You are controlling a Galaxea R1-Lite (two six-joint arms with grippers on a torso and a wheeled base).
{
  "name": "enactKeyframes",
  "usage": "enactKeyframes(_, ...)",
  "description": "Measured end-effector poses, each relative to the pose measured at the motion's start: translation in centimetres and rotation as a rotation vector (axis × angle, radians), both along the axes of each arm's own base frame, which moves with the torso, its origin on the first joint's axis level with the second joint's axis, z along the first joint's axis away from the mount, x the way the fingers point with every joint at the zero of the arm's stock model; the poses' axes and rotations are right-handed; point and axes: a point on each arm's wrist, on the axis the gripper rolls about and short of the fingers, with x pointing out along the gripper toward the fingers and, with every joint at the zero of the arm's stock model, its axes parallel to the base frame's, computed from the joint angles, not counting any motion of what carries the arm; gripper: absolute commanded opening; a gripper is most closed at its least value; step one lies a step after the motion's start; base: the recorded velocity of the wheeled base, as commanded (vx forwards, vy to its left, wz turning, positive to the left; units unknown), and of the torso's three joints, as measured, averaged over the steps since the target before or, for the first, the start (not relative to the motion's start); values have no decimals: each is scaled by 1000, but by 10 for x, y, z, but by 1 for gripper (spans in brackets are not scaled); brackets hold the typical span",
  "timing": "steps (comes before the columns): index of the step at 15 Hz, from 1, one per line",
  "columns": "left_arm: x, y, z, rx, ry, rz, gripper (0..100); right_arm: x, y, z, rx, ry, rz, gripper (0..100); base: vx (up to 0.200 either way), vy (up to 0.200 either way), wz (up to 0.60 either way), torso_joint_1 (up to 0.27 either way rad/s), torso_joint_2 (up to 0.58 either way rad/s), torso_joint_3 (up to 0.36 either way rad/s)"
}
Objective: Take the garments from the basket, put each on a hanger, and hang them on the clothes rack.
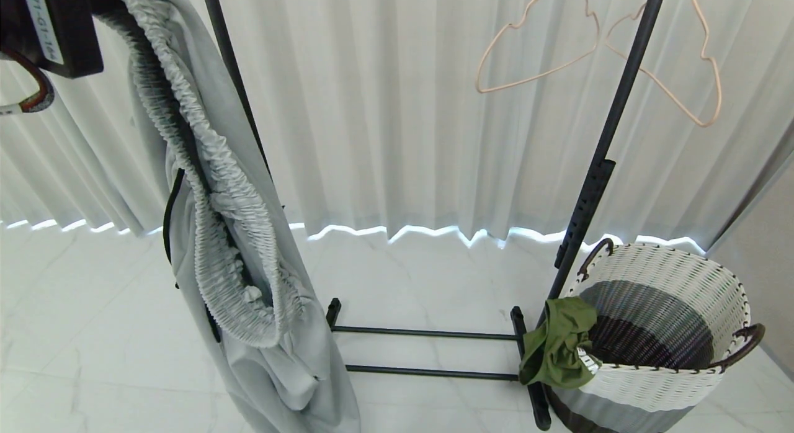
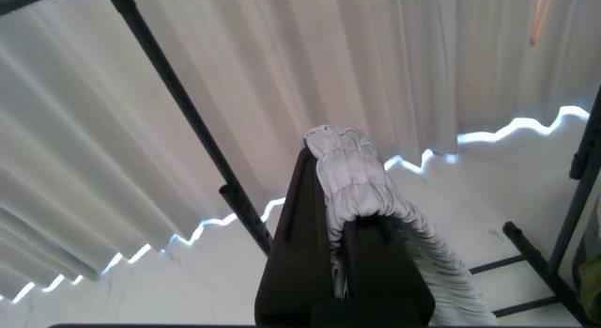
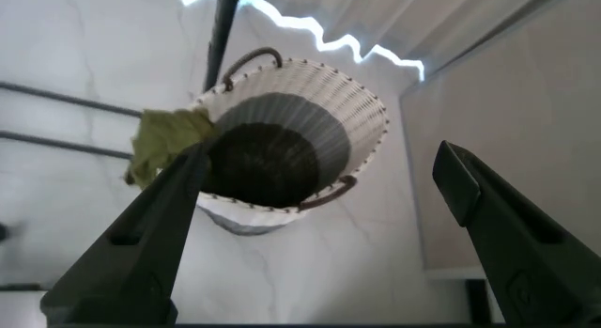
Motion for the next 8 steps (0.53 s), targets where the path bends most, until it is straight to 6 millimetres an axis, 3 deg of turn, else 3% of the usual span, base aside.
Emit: enactKeyframes(8,0,0,-1,5,2,-1,0,1,0,-2,44,6,-6,100,0,0,0,169,-467,-283)
